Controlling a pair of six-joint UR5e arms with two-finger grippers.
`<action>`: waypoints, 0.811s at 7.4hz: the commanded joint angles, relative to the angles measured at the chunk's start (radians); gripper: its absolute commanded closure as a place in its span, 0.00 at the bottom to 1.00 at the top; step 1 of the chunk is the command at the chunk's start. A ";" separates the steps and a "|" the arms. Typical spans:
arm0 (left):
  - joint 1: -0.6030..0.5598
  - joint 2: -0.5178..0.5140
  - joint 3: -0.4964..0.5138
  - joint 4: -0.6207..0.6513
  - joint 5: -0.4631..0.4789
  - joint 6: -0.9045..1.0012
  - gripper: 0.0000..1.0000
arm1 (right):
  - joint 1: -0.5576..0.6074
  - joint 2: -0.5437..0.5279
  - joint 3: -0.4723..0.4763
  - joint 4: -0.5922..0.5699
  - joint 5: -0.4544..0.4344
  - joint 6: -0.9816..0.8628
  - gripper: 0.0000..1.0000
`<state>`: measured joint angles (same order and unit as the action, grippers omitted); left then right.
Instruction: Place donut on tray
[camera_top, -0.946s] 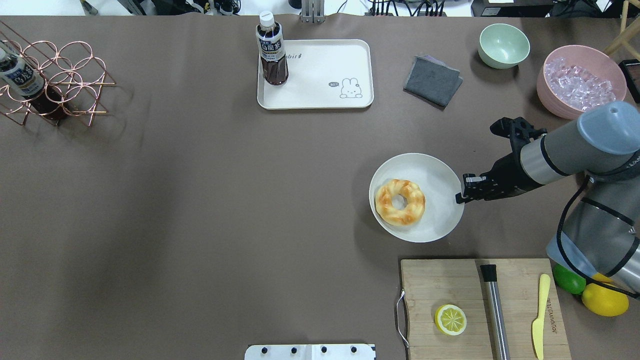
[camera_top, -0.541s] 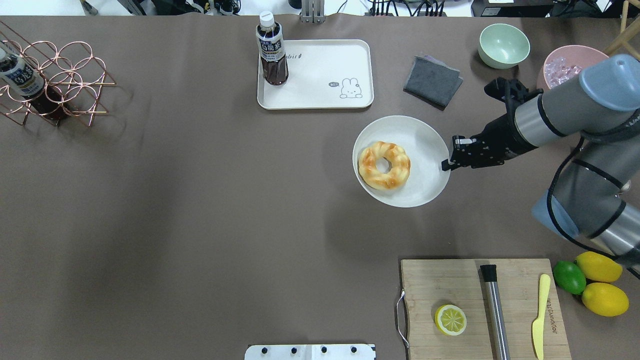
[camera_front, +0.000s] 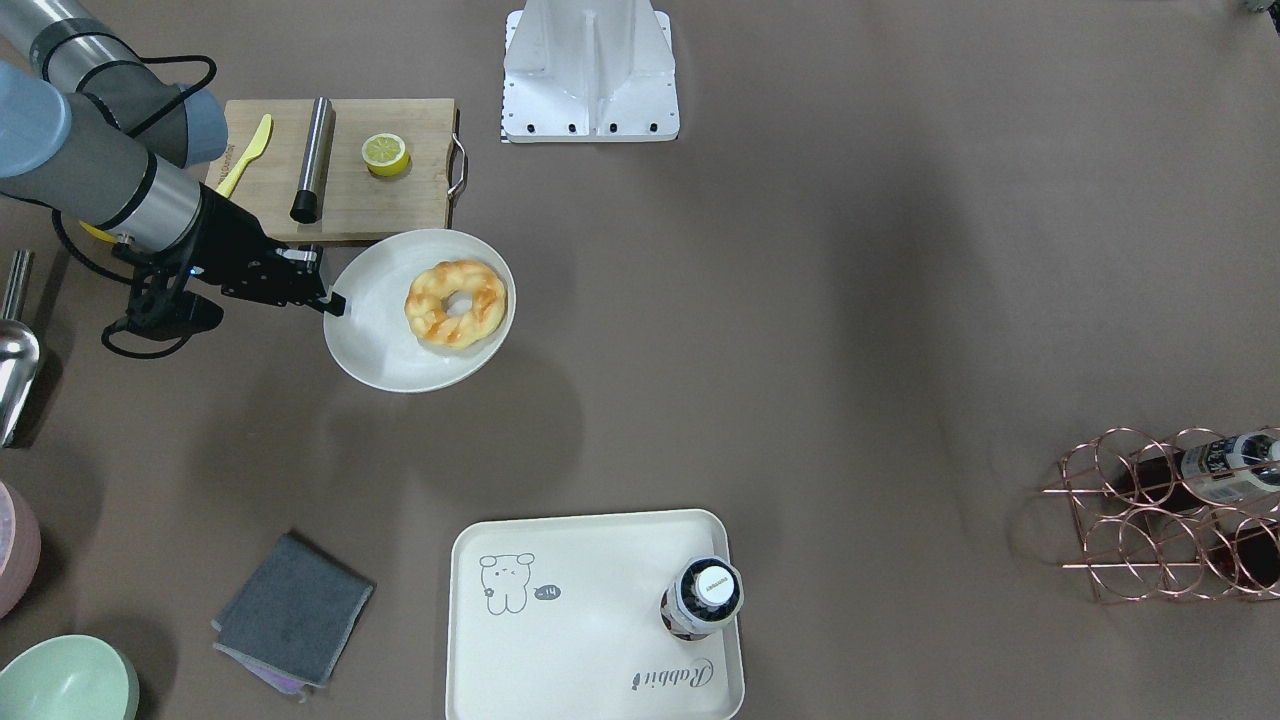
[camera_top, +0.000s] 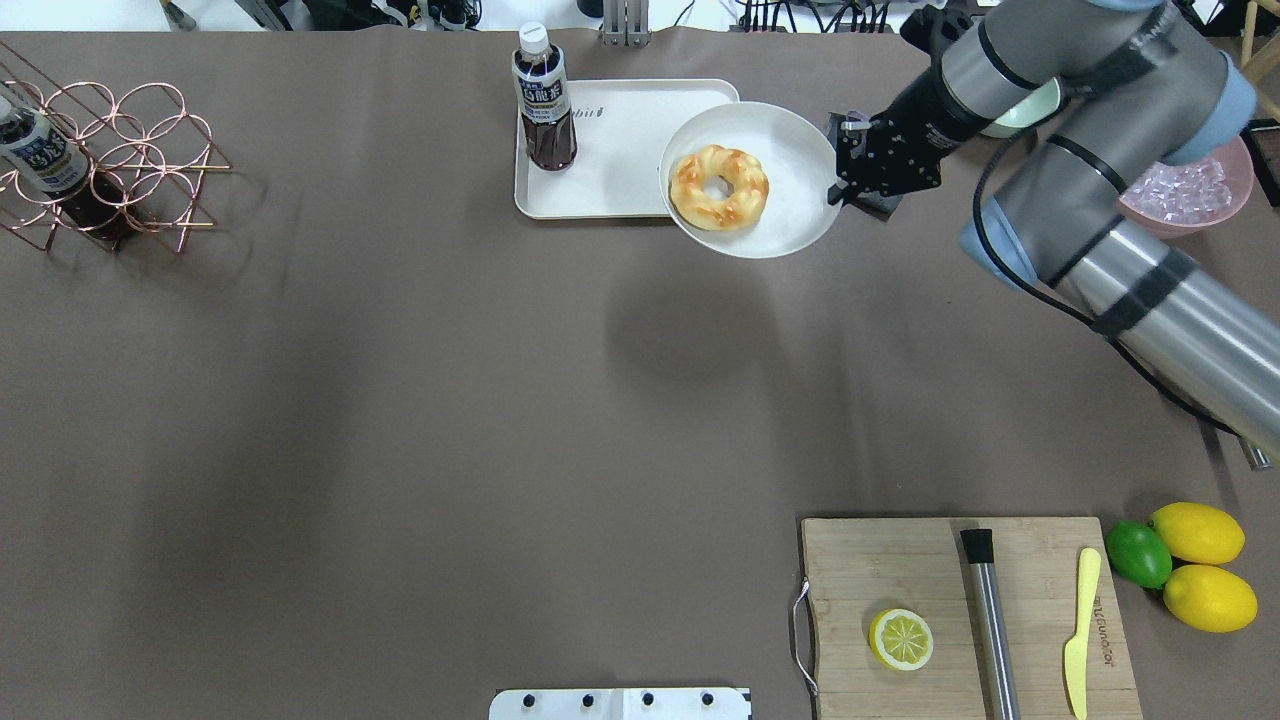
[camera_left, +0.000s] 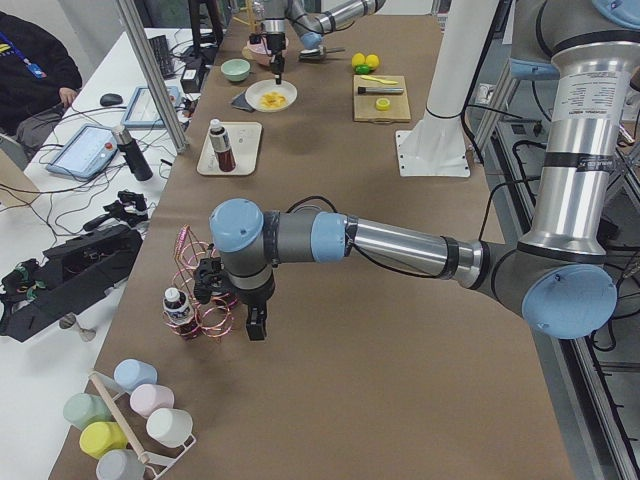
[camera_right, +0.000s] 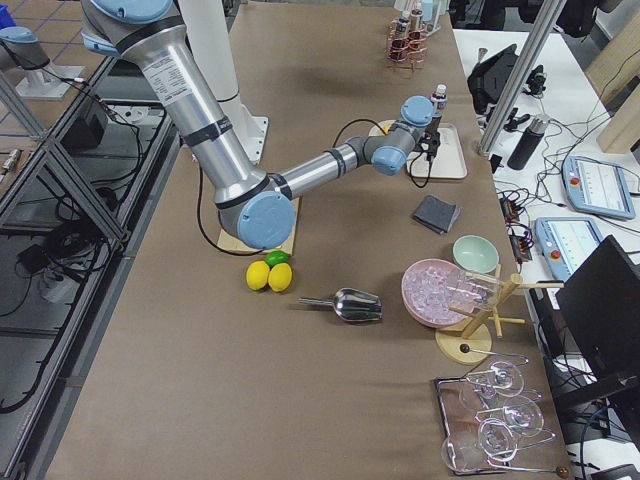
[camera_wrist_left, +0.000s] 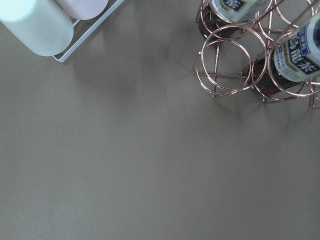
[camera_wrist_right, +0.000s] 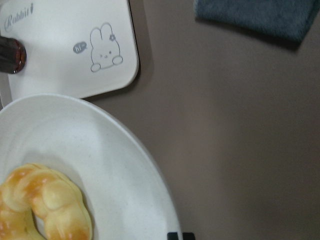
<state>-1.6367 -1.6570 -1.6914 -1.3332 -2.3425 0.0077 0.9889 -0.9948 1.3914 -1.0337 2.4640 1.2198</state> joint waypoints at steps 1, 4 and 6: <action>0.000 -0.003 0.001 0.000 0.002 -0.002 0.02 | 0.023 0.239 -0.343 -0.011 0.023 -0.088 1.00; 0.001 -0.004 0.002 0.000 0.002 -0.002 0.02 | 0.020 0.416 -0.604 -0.011 0.021 -0.129 1.00; 0.001 -0.004 0.002 0.000 0.002 -0.003 0.02 | -0.004 0.429 -0.670 -0.008 0.020 -0.152 1.00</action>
<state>-1.6356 -1.6612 -1.6893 -1.3330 -2.3409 0.0060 1.0030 -0.5867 0.7815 -1.0432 2.4845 1.0910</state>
